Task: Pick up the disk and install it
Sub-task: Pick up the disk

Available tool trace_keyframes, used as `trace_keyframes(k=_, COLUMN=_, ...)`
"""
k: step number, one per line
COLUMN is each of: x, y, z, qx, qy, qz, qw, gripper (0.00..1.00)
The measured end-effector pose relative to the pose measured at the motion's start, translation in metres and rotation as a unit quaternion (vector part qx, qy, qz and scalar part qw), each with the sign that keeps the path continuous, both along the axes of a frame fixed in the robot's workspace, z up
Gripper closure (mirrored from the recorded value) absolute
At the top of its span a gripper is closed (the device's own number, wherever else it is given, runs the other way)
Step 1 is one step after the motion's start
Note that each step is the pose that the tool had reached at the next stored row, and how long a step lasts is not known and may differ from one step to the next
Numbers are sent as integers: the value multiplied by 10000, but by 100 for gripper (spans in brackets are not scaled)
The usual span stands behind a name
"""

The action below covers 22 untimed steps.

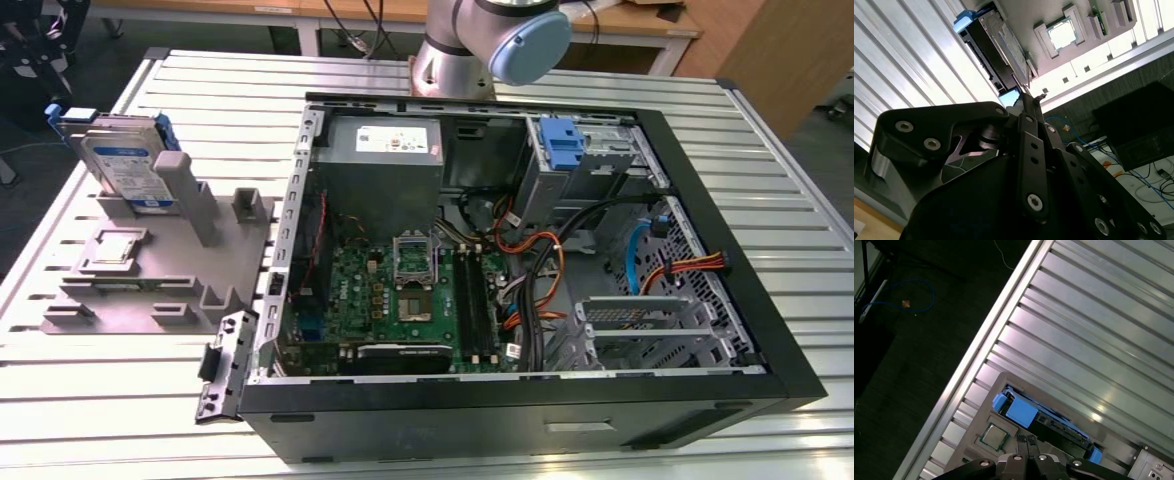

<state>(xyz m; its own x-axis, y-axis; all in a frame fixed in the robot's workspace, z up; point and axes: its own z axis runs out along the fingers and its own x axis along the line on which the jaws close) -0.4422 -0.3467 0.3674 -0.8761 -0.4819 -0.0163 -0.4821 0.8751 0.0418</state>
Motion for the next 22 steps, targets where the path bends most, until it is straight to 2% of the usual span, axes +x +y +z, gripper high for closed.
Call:
trace_keyframes(k=4, x=-1, y=0, z=0, qx=0, qy=0, qz=67, qw=10000, gripper=90)
trace_keyframes(k=8, x=-10, y=0, z=0, qx=0, qy=0, qz=271, qw=9996, gripper=90)
trace_keyframes(k=12, x=-13, y=-1, z=0, qx=0, qy=0, qz=520, qw=9986, gripper=90)
trace_keyframes(k=16, x=-16, y=0, z=-4, qx=0, qy=0, qz=757, qw=9971, gripper=90)
trace_keyframes(k=18, x=-21, y=0, z=-9, qx=0, qy=-1, qz=828, qw=9966, gripper=90)
trace_keyframes(k=22, x=-28, y=2, z=-14, qx=0, qy=0, qz=871, qw=9962, gripper=90)
